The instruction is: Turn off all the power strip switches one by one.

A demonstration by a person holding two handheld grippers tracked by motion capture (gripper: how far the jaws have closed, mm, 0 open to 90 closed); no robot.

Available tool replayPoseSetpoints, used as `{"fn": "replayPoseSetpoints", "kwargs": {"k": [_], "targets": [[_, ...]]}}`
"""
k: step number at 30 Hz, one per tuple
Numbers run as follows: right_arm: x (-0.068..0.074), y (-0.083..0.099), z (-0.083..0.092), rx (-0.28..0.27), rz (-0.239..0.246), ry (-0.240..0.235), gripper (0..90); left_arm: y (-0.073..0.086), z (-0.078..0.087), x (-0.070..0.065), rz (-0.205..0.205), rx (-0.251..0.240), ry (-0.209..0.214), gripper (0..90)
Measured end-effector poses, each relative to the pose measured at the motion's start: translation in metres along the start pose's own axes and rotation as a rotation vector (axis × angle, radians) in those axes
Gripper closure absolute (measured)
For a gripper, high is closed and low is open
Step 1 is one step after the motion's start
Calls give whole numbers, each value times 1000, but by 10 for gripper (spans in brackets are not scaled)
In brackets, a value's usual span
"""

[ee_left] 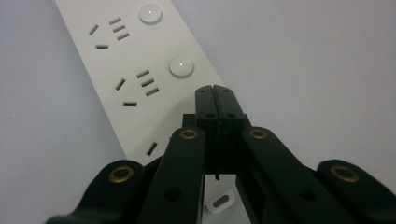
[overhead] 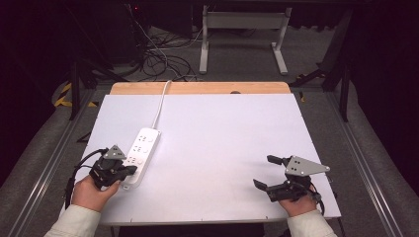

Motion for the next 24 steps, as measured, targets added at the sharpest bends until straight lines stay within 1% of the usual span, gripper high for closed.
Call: {"fn": "replayPoseSetpoints", "kwargs": {"k": [2,3,5,6,7,11,16,17,20,22,24], "targets": [[0,0,0,-1,0,0,87,0,0,0,1,1,3,900],[0,0,0,-1,0,0,87,0,0,0,0,2,-5,900],[0,0,1,-2,-1,0,88,1,0,-1,-6,7,-6,900],[0,-1,1,-4,2,0,89,1,0,-1,-10,5,-19,900],[0,-1,1,-7,2,1,91,1,-1,-2,-7,7,-18,900],[1,-1,1,-6,-1,0,92,1,-2,-4,-28,11,-36,900],[0,-1,1,-6,-1,1,91,2,-3,-5,-20,8,-35,900],[0,-1,1,-6,-3,1,92,2,-3,-5,-32,10,-47,900],[0,-1,1,-6,-3,0,92,2,-2,-5,-31,12,-49,900],[1,-1,1,-6,-3,-1,91,2,-3,-5,-16,13,-40,900],[1,-1,1,-6,-2,0,92,2,-2,-5,-20,13,-37,900]]}}
Point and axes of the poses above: each handheld gripper's, and its own axes: z roughly backward along the jaws, y roughly out of its underside, x roughly to its left, the point moved 3 cm from there along -z, roughly forward along the jaws, and after that the axes turned 12 degrees about -x, right-handed, at the moved point
